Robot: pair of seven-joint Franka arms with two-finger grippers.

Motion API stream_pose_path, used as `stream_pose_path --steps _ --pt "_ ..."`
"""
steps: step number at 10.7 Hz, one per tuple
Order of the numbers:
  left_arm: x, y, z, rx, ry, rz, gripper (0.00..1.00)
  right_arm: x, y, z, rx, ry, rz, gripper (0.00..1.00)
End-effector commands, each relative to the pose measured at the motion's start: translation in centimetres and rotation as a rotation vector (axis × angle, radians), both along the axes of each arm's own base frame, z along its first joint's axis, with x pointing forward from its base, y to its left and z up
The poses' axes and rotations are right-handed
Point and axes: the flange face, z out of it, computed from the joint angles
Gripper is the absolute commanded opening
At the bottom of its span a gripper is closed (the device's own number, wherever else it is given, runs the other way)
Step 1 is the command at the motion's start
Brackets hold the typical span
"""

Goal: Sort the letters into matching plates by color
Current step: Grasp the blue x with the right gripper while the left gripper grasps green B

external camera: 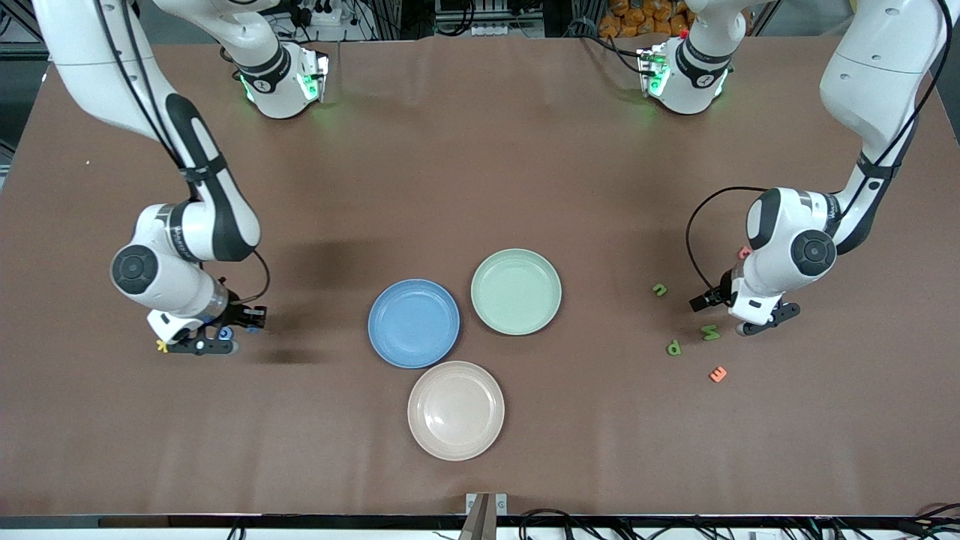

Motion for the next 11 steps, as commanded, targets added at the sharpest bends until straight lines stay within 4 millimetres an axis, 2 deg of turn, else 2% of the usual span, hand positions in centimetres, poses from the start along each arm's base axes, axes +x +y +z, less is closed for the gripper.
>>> stream_pose_path --steps 1,2,4,7,9,11 --pt "-0.2 0.1 0.0 0.001 -0.018 -0.022 0.51 0.3 7.3 1.7 0.005 -0.027 0.106 0.17" --pt "-0.1 0.2 0.5 0.003 -0.025 -0.02 0.01 0.0 10.0 2.0 0.007 -0.034 0.146 0.17" --pt "-0.1 0.8 0.8 0.005 -0.029 -0.011 0.0 -0.6 14.6 2.3 0.014 -0.047 0.207 0.17" --pt "-0.1 0.6 1.3 0.008 -0.035 -0.015 0.0 -1.4 22.2 1.5 0.072 -0.056 0.252 0.17" --pt "0.5 -0.9 3.4 0.007 -0.07 -0.035 0.0 -1.2 26.5 1.4 0.114 -0.074 0.273 0.17" --pt "0.8 -3.4 6.3 -0.001 -0.109 -0.059 0.0 -0.7 28.7 1.4 0.131 -0.093 0.288 0.18"
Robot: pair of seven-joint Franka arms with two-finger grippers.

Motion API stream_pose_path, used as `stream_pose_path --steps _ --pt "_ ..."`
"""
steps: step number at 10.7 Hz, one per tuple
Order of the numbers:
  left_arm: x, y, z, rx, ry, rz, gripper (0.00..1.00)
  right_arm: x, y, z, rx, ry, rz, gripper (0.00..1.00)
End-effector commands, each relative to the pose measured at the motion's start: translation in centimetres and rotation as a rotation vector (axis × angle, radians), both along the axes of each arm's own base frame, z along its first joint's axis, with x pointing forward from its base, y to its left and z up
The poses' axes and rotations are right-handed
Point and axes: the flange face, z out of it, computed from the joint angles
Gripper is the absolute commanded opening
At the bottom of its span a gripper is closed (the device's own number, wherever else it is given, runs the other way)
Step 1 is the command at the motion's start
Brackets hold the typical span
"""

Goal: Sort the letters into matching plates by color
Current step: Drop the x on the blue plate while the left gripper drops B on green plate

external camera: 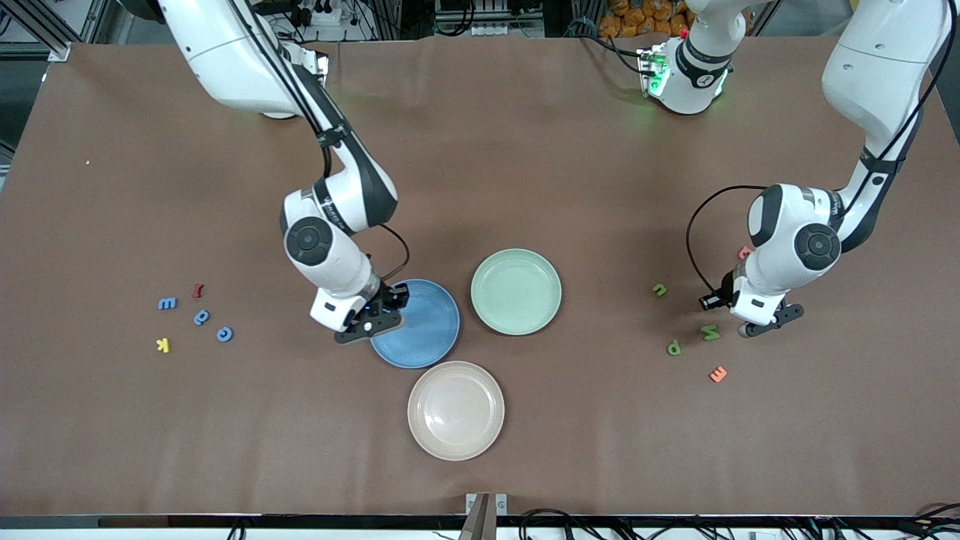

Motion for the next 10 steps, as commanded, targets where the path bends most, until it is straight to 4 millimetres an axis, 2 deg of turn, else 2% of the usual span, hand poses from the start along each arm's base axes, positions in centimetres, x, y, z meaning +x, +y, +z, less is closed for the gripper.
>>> stream_pose_path --steps 1,3,5,6,8,10 --pt "0.1 -4.2 5.0 -0.001 -0.067 -0.041 0.0 1.5 2.1 -0.3 0.023 -0.02 0.0 0.24" --pt "0.0 -8.8 6.2 -0.039 -0.085 -0.034 0.0 1.5 2.0 -0.5 0.021 -0.018 0.0 1.0" --pt "-0.5 -14.9 7.6 -0.081 -0.099 -0.007 0.0 1.6 1.9 -0.1 0.016 -0.023 0.015 1.0" --pt "-1.1 -18.7 8.3 -0.096 -0.108 0.0 0.0 2.0 1.1 0.2 0.007 -0.032 0.007 1.0" --pt "-1.7 -24.5 8.9 -0.135 -0.114 0.038 0.0 3.2 -1.9 0.2 -0.008 -0.031 0.011 1.0" --pt "-2.3 -29.1 8.9 -0.17 -0.109 0.064 0.0 3.8 -4.2 1.3 -0.033 -0.006 -0.001 1.0"
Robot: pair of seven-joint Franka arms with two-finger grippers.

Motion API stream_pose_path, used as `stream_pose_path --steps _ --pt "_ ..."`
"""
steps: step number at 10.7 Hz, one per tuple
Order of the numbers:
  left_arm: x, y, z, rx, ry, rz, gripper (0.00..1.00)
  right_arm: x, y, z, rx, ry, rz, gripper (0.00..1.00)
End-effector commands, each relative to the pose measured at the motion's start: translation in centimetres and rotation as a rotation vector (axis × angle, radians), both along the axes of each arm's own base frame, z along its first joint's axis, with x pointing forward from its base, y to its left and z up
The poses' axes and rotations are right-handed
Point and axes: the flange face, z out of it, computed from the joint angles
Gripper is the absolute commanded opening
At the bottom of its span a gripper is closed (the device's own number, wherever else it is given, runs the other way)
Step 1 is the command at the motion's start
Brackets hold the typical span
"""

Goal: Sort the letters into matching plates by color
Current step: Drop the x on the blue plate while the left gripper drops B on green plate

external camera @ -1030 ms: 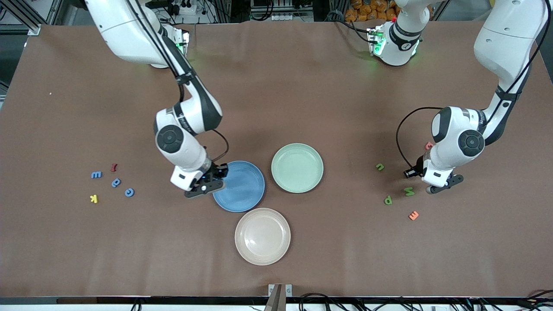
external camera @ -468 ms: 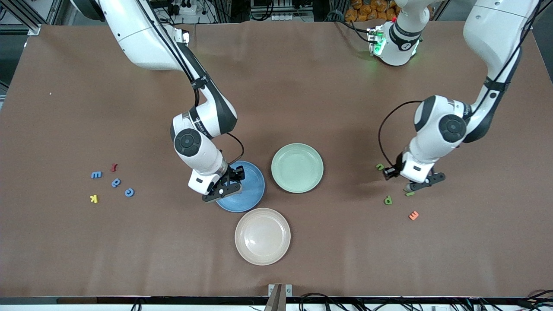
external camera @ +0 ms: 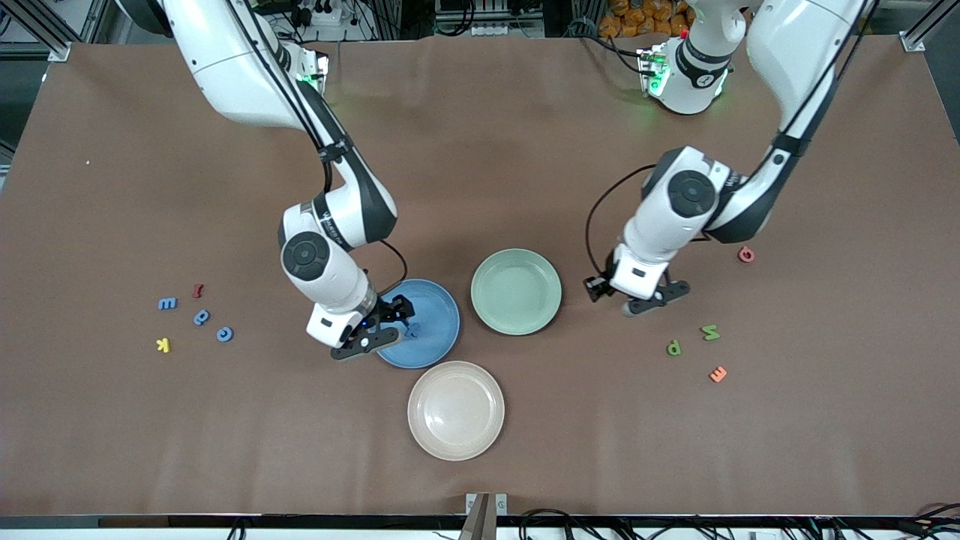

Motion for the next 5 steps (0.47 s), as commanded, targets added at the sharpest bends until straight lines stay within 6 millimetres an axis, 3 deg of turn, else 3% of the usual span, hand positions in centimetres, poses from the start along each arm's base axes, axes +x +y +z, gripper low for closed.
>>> stream_pose_path --steps 1,3,5 --pt "0.1 -6.4 -0.3 -0.048 0.014 0.04 0.0 1.5 -4.5 2.2 -0.024 0.031 0.03 1.0" --pt "-0.4 -10.0 -1.2 -0.073 0.025 0.019 0.0 2.8 -9.2 2.6 -0.045 0.032 0.075 1.0" --pt "-0.7 -11.7 -2.3 -0.07 0.032 0.016 0.0 3.9 -14.3 2.3 -0.055 0.032 0.121 1.0"
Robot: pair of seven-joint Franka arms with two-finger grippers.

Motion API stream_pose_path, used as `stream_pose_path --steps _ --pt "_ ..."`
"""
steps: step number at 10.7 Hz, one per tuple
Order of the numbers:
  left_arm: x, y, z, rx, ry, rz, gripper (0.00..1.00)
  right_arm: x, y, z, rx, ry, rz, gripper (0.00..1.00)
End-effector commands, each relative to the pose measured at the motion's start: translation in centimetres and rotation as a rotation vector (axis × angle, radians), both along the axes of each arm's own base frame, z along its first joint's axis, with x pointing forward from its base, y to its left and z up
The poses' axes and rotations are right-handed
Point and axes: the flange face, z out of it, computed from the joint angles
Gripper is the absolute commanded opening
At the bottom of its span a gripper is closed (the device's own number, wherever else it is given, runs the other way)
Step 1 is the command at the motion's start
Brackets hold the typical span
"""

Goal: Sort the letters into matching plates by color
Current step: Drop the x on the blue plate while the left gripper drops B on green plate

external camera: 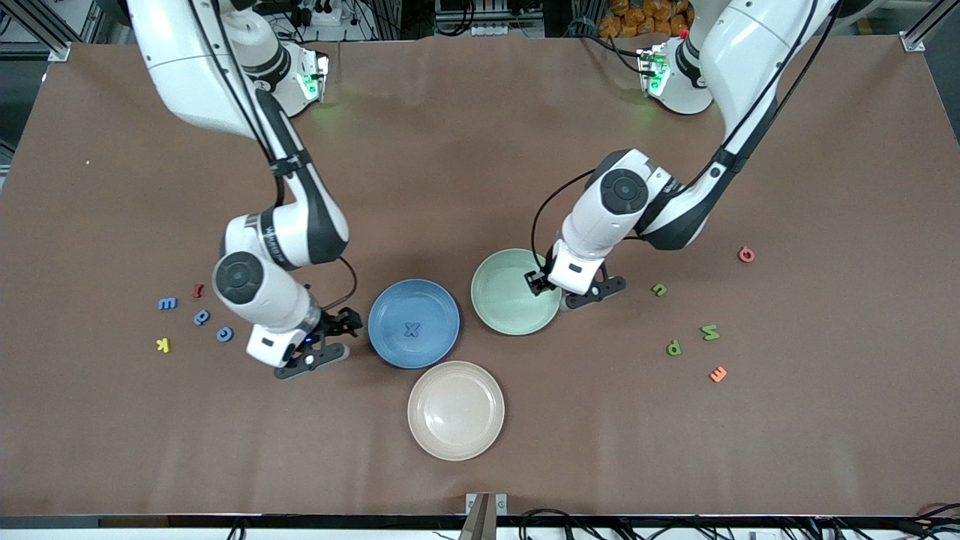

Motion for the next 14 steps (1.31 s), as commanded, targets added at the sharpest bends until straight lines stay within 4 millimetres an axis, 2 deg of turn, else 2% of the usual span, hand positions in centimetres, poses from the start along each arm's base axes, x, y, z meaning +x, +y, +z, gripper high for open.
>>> stream_pose_path --steps 1,2,3,5,6,7,8,9,12,14 --pt "0.4 -2.2 -1.6 0.024 -0.001 0.002 0.0 1.1 -7.4 0.8 0.005 0.009 0.078 1.0" --pt "0.5 -2.0 -1.9 0.036 -0.008 -0.009 0.44 1.2 -9.9 1.1 0.005 0.033 0.085 1.0" --pt "0.3 -2.2 -2.3 0.057 -0.027 -0.051 0.99 1.3 -11.9 1.3 0.005 0.042 0.079 1.0" --pt "0.2 -2.0 -2.7 0.071 -0.027 -0.065 1.0 1.2 -15.2 0.7 0.007 0.058 0.046 1.0" --pt "0.4 -1.4 -2.8 0.091 -0.022 -0.075 1.0 1.1 -16.1 0.7 0.009 0.063 0.025 1.0" --pt "0.5 -0.6 -3.2 0.131 -0.009 -0.11 1.0 0.7 -18.3 0.3 0.01 0.083 -0.013 1.0" --pt "1.2 1.1 -3.4 0.163 0.011 -0.136 1.0 0.4 -19.9 -0.1 0.011 0.092 -0.04 1.0" --pt "1.7 2.6 -3.6 0.187 0.028 -0.163 1.0 0.1 -20.7 -0.7 0.01 0.106 -0.08 1.0" --pt "2.0 6.8 -3.9 0.242 0.039 -0.205 1.0 -0.4 -21.2 -2.6 0.005 0.131 -0.163 1.0" --pt "2.7 10.3 -4.3 0.293 0.026 -0.218 1.0 -0.8 -22.4 -4.8 -0.006 0.142 -0.167 1.0"
